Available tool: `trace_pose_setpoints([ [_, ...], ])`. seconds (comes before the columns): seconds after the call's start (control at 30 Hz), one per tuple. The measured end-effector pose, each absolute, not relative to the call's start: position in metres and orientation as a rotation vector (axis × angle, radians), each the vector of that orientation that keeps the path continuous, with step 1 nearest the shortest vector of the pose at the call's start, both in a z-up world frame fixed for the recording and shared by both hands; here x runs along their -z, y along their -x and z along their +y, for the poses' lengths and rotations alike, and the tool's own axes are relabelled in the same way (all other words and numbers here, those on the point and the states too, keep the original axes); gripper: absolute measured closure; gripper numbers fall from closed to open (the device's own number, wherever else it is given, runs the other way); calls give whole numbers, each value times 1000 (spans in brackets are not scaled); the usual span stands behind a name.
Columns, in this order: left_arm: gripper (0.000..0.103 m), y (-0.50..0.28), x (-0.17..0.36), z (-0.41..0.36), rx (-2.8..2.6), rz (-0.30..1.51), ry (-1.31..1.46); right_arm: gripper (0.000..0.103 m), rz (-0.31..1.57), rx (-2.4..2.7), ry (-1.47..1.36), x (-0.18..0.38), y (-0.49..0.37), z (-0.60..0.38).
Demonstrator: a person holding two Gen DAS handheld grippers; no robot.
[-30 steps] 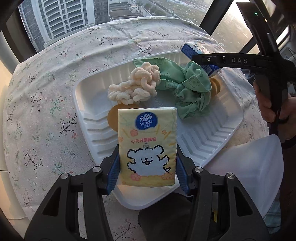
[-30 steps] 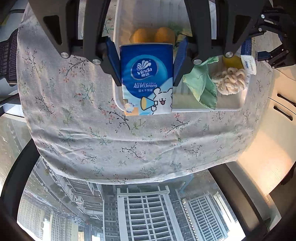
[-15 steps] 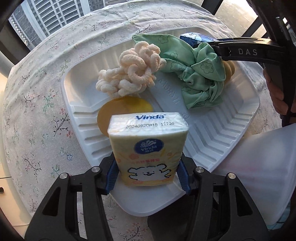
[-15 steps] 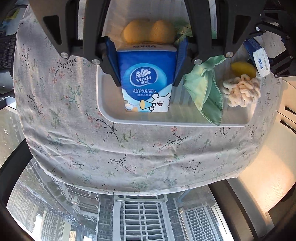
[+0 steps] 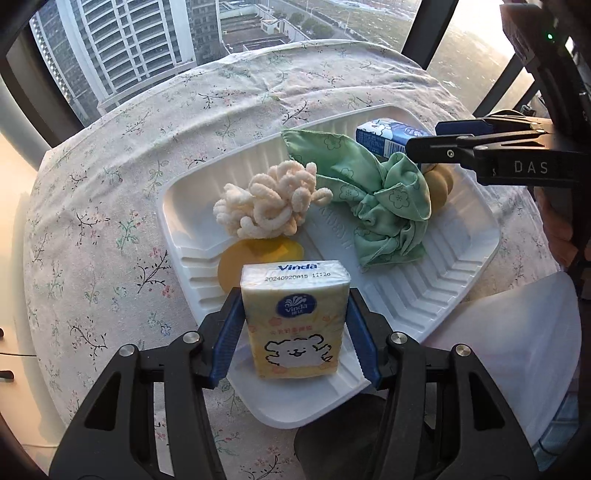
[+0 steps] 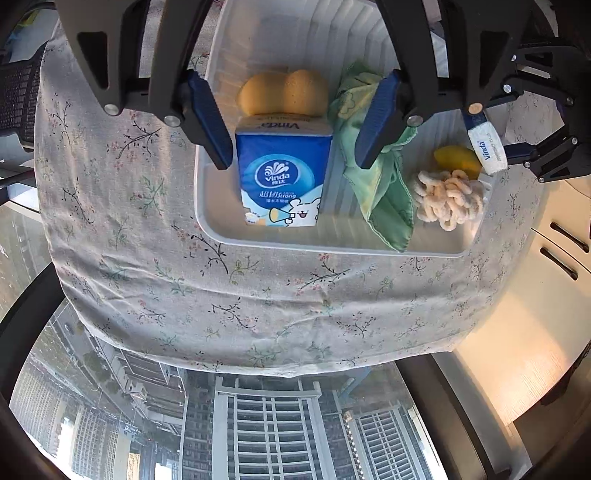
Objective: Organize soft objects
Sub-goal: 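Open both tools to drop the tissue packs into the tray, then move both tools back toward the knitted roll and sponges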
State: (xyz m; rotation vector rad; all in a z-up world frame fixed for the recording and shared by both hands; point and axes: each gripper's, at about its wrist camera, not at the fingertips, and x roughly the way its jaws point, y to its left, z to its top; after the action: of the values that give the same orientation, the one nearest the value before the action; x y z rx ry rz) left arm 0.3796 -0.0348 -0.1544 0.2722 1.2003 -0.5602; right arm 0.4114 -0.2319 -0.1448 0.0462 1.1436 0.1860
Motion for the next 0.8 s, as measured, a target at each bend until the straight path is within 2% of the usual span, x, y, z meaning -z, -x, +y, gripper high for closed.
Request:
trace_pose_setpoints([
  [0.37, 51, -392, 143, 12, 401, 1180, -69, 32, 1150, -150, -80, 141, -383, -251],
  [0.8, 51, -359, 169, 103, 187, 1218, 45, 32, 1183, -46, -94, 143, -328, -301],
])
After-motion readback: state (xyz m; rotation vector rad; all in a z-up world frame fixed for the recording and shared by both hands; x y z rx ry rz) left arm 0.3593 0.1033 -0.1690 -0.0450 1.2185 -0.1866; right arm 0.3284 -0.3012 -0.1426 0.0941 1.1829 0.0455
